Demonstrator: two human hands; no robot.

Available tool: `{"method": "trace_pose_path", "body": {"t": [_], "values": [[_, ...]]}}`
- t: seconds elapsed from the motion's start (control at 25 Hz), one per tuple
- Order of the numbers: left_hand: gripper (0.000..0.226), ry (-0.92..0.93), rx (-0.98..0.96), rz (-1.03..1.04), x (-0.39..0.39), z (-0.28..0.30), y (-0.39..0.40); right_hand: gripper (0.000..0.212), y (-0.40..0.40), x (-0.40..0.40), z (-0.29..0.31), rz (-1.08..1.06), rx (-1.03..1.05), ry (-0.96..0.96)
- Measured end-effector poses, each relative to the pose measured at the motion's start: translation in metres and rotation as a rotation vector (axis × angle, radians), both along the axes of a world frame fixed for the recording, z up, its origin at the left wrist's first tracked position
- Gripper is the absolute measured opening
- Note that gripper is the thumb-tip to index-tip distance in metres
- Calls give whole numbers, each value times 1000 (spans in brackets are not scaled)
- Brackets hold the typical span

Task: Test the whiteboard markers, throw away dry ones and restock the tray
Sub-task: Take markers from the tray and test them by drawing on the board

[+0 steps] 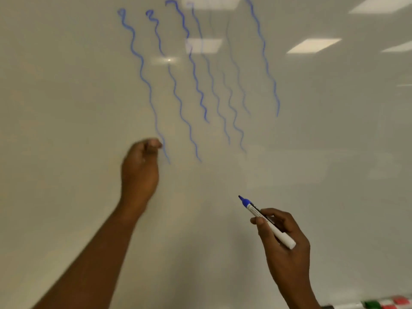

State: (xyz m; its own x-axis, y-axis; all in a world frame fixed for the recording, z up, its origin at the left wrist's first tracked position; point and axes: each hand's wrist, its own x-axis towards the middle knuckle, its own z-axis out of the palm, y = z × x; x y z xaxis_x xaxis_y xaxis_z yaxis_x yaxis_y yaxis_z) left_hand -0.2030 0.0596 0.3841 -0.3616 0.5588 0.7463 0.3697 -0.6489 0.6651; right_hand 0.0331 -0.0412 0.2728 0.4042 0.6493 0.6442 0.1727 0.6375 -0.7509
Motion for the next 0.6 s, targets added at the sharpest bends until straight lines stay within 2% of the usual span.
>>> {"method": "trace_pose_path", "body": {"t": [0.08, 0.16, 0.24, 0.32, 0.44, 0.6], "values": [[15, -121, -180, -101, 11, -55, -16, 5, -11, -16, -23, 86, -34, -36], [18, -274, -387, -235, 17, -100, -34, 13, -19, -30, -46, 161, -87, -93], [18, -473, -594, -389, 19, -132, -51, 26, -25, -39, -66, 213, -142, -149], [16, -678, -745, -484, 17, -154, -62, 24, -29, -49, -80, 255, -185, -202], [17, -818, -846, -522, 15, -181, -76, 16, -34, -60, -96, 280, -207, -261], [24, -911, -849, -544, 14, -202, -89, 22, -35, -70, -110, 325, -251, -316]]}}
